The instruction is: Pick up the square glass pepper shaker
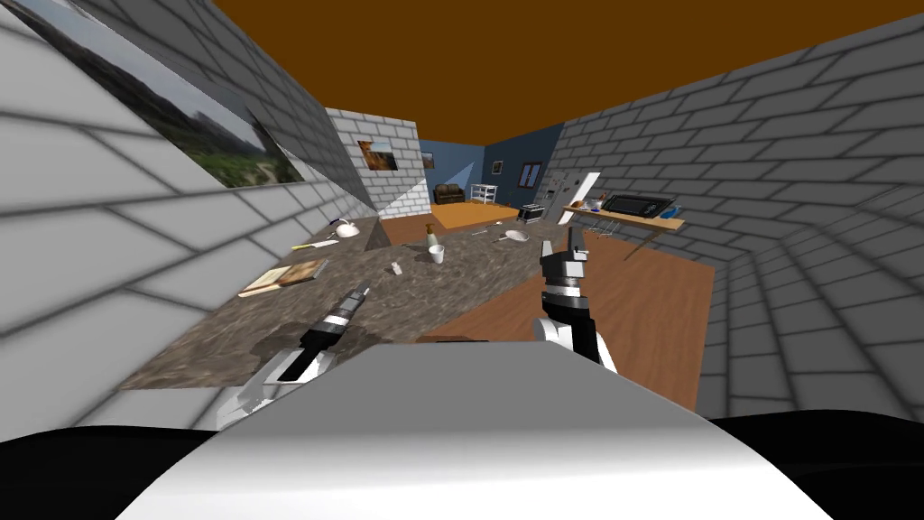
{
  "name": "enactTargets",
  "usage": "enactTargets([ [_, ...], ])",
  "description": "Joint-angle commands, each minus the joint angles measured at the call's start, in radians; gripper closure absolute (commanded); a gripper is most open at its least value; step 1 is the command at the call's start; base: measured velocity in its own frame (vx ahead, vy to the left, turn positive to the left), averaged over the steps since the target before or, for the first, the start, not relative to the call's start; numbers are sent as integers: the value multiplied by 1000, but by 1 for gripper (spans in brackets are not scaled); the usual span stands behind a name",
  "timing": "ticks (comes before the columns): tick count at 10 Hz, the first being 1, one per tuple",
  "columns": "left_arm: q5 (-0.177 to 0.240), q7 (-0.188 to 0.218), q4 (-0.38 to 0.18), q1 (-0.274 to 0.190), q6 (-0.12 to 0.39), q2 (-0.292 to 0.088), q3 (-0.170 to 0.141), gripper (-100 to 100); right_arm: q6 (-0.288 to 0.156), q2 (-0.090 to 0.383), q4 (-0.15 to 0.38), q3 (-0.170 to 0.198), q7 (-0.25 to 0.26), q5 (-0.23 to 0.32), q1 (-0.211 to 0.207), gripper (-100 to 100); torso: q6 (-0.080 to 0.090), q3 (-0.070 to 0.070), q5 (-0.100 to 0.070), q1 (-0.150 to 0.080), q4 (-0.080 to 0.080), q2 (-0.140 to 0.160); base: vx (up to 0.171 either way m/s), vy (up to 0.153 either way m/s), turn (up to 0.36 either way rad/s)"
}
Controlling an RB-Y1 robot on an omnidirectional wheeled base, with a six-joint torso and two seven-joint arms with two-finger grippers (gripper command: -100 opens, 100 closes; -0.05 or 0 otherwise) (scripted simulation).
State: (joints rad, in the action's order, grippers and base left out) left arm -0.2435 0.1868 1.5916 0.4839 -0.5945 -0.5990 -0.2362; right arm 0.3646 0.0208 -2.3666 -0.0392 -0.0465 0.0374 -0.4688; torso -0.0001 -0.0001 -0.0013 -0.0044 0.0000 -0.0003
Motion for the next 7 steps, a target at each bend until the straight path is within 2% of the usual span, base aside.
enactTargets([
  [1, -7, -3, -45, -9, 2, -9, 1, -100, 0, 0, 0, 0, 0, 0, 0, 0, 0, 0, 0, 0, 0, 0, 30, -70, -87],
  [2, -16, -1, -74, -10, 6, -40, -8, -100, 0, 0, 0, 0, 0, 0, 0, 0, 0, 0, 0, 0, 0, 0, 61, -86, -165],
  [3, -16, -1, -97, -10, 6, -40, -8, -100, 0, 0, 0, 0, 0, 0, 0, 0, 0, -1, 0, 0, 0, -2, 55, -75, -66],
  [4, -23, 0, -132, -11, 11, -69, -16, -100, 0, 0, 0, 0, 0, 0, 0, 0, -1, -1, 0, 0, -1, -2, 56, -93, -116],
  [5, -23, 0, -159, -11, 11, -69, -16, -100, 0, 0, 0, 0, 0, 0, 0, 0, 0, -1, 0, -1, 0, -2, 41, -83, -73],
  [6, -30, 1, -189, -12, 17, -98, -24, -100, 0, 0, 0, 0, 0, 0, 0, 0, -1, -1, 0, -1, 0, -1, 53, -110, -156],
  [7, -30, 1, -217, -12, 17, -98, -24, -100, 0, 0, 0, 0, 0, 0, 0, 0, 0, -1, 0, -2, 0, -2, 63, -89, -70],
])
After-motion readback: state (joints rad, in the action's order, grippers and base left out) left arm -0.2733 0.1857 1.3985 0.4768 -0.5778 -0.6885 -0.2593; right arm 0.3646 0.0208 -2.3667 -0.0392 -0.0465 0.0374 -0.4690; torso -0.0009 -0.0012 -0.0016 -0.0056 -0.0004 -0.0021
